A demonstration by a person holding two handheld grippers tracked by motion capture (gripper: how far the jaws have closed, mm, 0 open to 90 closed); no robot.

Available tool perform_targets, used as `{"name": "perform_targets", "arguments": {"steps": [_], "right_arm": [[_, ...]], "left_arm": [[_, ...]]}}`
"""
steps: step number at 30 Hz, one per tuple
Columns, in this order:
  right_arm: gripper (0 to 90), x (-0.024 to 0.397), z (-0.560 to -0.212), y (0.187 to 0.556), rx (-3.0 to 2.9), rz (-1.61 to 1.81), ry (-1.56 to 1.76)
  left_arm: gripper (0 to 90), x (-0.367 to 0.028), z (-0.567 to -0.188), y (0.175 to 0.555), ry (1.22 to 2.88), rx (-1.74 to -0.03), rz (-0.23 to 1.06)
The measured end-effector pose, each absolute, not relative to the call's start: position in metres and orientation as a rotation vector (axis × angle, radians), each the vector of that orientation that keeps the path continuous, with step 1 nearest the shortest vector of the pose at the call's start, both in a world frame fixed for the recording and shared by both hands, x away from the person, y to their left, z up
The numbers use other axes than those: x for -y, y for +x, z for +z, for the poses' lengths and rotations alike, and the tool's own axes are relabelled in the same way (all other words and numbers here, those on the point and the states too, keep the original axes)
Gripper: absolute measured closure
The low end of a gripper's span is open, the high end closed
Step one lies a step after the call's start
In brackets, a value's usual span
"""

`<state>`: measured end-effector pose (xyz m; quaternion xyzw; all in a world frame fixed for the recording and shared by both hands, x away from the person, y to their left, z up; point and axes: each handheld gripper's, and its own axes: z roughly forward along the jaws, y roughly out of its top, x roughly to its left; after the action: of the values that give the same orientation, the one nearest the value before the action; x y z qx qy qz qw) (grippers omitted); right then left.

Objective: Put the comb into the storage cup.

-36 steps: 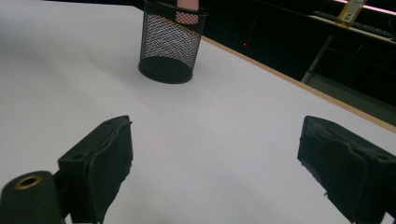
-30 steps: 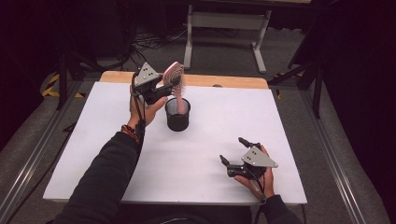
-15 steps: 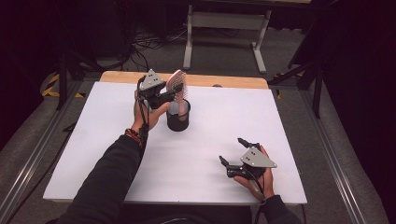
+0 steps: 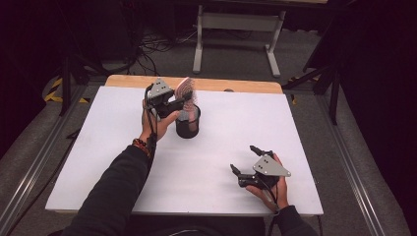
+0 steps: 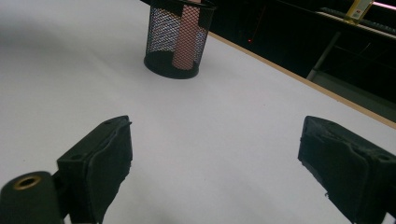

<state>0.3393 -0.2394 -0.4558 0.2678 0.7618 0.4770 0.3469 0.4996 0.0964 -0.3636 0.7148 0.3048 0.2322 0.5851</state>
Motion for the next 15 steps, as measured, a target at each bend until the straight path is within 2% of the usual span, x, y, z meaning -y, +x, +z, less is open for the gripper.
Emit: {"name": "perform_targets", "arguments": {"steps": [15], "right_arm": [[10.8,0.238,-0.457,0.340,-1.990,1.212,0.692]], "left_arm": [[58.2,-0.117,-0.378,0.512,1.605,-0.831,0.564]]}}
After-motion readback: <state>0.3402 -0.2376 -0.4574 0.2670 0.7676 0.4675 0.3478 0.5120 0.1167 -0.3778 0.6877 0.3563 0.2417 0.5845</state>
